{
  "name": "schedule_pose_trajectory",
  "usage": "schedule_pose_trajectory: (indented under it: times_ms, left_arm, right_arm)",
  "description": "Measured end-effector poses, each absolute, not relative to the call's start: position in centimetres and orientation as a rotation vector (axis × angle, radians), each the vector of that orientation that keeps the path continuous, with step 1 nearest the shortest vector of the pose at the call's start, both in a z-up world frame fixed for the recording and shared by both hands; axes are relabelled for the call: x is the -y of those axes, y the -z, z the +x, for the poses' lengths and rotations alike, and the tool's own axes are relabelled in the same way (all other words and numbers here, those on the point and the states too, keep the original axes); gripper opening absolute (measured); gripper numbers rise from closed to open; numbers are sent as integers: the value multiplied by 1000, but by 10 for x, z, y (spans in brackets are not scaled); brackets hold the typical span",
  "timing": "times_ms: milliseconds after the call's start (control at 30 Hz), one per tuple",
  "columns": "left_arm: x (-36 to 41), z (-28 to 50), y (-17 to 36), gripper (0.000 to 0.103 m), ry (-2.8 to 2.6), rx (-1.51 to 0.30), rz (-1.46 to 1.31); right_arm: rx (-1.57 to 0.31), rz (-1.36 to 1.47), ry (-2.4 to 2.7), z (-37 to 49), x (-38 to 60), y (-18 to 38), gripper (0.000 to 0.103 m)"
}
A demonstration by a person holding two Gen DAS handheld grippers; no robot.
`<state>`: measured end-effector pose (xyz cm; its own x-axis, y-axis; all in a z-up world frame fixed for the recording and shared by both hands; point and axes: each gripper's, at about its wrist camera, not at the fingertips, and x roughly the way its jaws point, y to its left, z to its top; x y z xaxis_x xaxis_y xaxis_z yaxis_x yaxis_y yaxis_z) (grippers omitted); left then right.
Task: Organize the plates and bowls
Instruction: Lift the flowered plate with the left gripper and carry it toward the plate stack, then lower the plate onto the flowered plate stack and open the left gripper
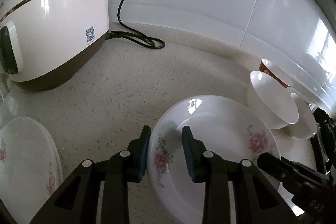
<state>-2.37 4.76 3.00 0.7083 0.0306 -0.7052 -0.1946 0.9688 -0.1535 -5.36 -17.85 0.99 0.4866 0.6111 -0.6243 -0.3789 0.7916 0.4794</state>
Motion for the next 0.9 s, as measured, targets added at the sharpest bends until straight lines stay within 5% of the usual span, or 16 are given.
schedule_pose_trajectory:
  times_ms: [900]
  left_arm:
    - [-69, -74, -72, 32, -188, -634, -261]
  right_arm:
    - [-699, 361, -769, -88, 182, -39, 24]
